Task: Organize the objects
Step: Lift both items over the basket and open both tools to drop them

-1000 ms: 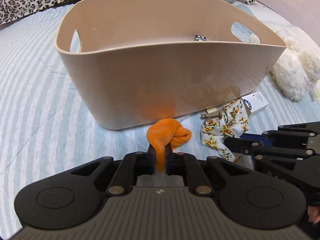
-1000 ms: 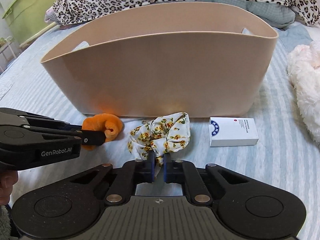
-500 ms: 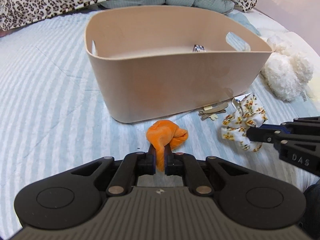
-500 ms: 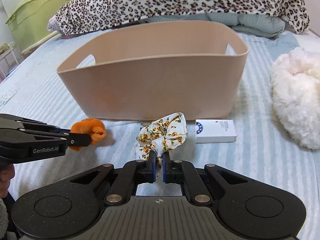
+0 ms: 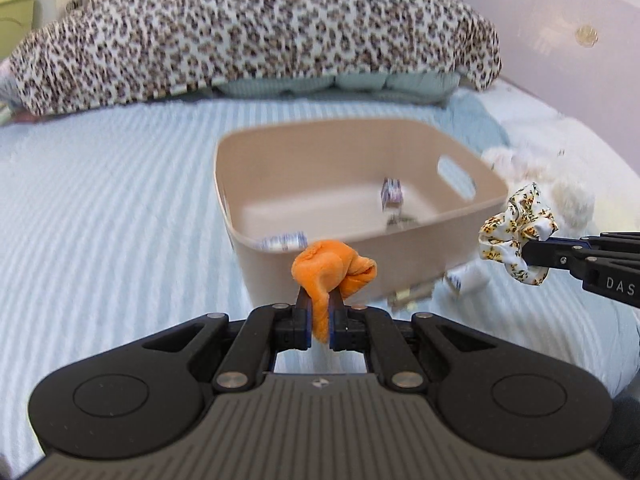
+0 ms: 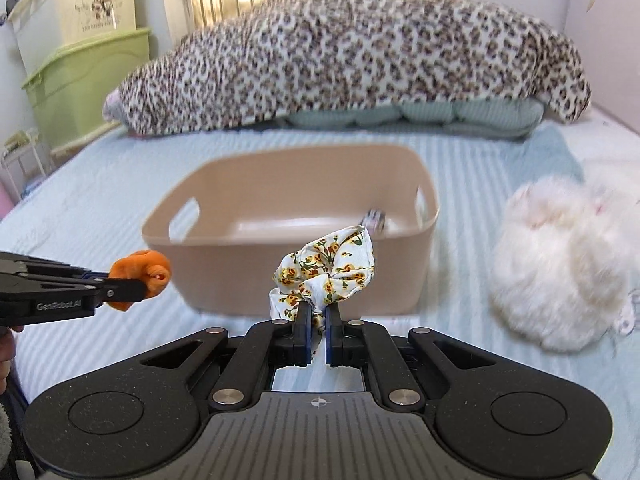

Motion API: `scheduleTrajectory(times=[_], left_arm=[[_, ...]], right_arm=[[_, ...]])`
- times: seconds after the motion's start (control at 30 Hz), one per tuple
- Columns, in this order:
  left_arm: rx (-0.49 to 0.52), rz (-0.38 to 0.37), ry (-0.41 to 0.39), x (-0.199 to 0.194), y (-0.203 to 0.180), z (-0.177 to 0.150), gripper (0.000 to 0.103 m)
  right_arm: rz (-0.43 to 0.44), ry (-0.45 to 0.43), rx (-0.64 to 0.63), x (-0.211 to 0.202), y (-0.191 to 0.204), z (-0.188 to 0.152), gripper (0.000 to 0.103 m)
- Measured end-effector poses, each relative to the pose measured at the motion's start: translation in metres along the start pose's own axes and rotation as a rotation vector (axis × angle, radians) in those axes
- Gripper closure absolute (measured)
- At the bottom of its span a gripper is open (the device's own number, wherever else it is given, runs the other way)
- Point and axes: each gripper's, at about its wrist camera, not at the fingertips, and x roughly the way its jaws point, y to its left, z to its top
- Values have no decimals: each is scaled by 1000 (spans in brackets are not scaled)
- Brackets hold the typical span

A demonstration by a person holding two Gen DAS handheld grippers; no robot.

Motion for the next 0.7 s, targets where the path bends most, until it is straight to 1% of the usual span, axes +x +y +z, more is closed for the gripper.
scheduleTrajectory(times=[0.17,0.27,0.4,0.53,0.7], left_arm=[[7,16,-57,-6,-2,24,95],[-6,45,-63,-1,-2,37,95],[-6,60,-63,18,0,53,95],[20,89,-47,44,-2,61,95],[27,106,1,77,-2,63,95]], right_arm=[[-16,-65,-10,-8,-5,24,98],[-25,-92,-9,-6,-10,38,98],[-35,-112,-8,4,-16,54,98],[-30,-116,-12,20,-20,67,98],[-36,-98,-17,49,-21,75,98]])
